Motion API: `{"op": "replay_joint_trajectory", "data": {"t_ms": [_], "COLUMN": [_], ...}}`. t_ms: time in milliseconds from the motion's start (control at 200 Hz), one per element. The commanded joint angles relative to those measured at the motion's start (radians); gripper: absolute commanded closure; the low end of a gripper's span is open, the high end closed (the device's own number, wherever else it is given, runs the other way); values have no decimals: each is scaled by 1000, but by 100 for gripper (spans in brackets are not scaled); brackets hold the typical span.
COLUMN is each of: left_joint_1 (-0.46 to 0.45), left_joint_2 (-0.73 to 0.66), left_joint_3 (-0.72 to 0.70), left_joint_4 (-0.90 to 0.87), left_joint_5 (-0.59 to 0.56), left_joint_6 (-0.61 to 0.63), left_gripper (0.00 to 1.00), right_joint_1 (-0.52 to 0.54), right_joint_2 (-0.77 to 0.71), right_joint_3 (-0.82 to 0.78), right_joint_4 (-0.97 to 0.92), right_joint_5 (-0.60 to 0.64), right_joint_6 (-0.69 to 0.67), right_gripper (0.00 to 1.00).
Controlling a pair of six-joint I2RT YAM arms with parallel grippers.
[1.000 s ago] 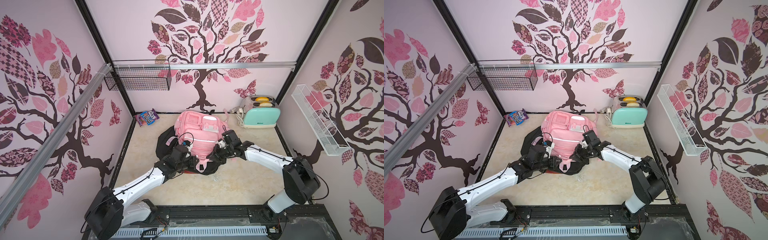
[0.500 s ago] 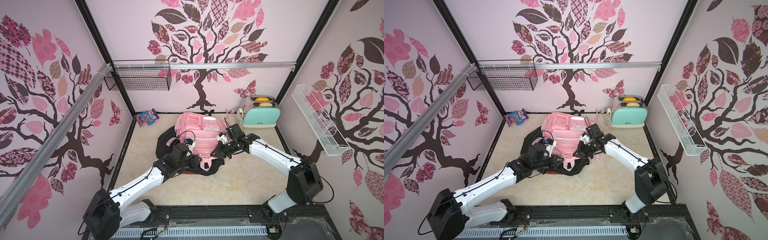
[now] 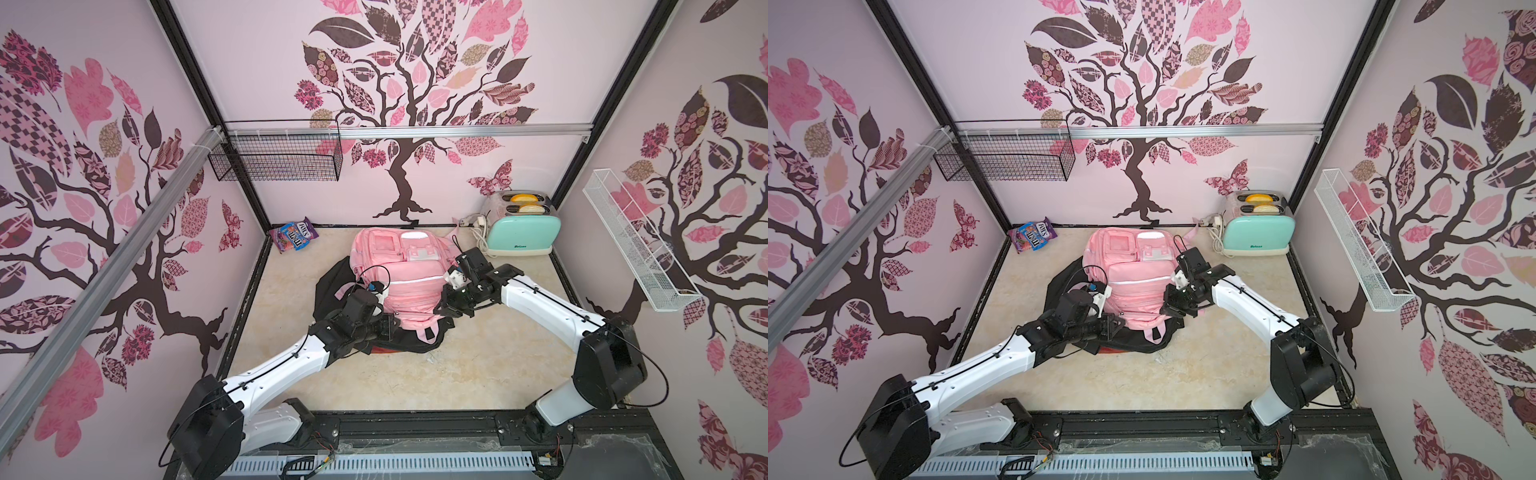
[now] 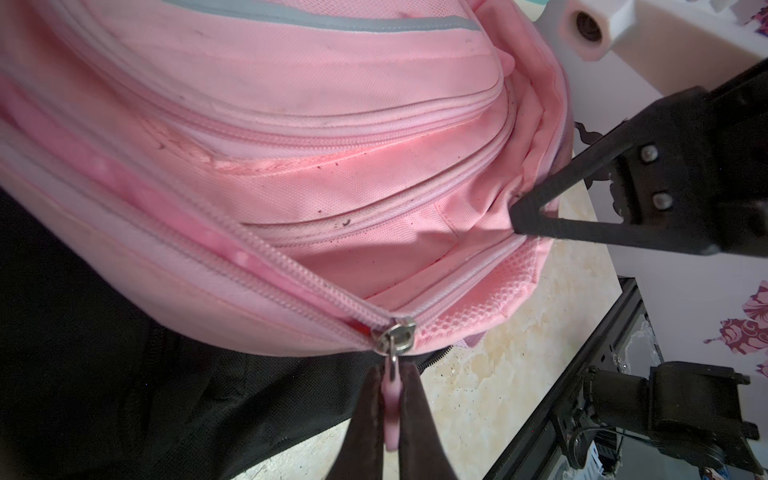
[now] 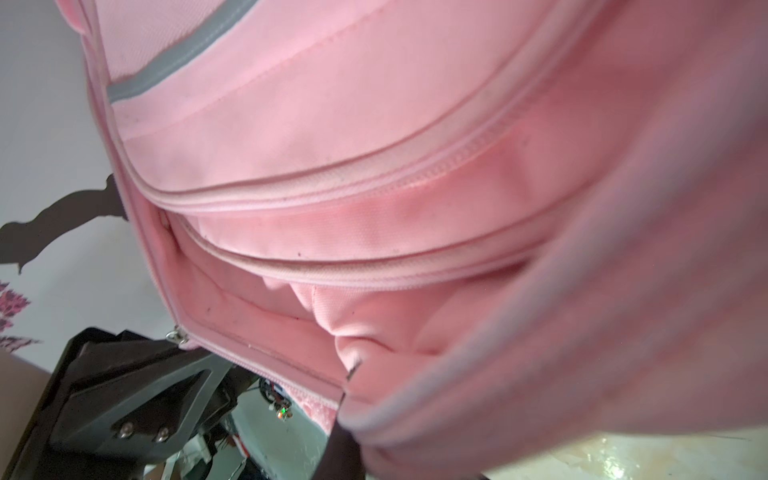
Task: Zip up the backpack
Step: Zip the zipper on the backpack.
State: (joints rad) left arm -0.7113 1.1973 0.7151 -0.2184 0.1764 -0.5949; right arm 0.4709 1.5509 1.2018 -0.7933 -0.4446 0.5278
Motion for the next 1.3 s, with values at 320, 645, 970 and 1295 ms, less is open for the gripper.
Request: {"op": "replay_joint_trajectory", "data": {"t_ms": [320,645,970,1295], "left_joint_1": [16,16,15,13], "left_joint_2": [94,120,121,95], "left_joint_3": [-50,-64,-71,-60], "left_joint_4": [71,135,155,136], "left_joint_5": [34,63,80,80], "left_joint_6": [-6,-22,-26,-23], "left_gripper": [100,100,100,100], "right_joint_1": [-50,-47,85,110], "right_joint_2": [-141,-122,-142,-87], "right_joint_3": [-117,-154,-133,-188], "right_joint_4": [203,186,127,252], "right_joint_5": [191,15,23,3], "right_joint_6": [190,301,333,426], "right_gripper": [75,19,14,14]}}
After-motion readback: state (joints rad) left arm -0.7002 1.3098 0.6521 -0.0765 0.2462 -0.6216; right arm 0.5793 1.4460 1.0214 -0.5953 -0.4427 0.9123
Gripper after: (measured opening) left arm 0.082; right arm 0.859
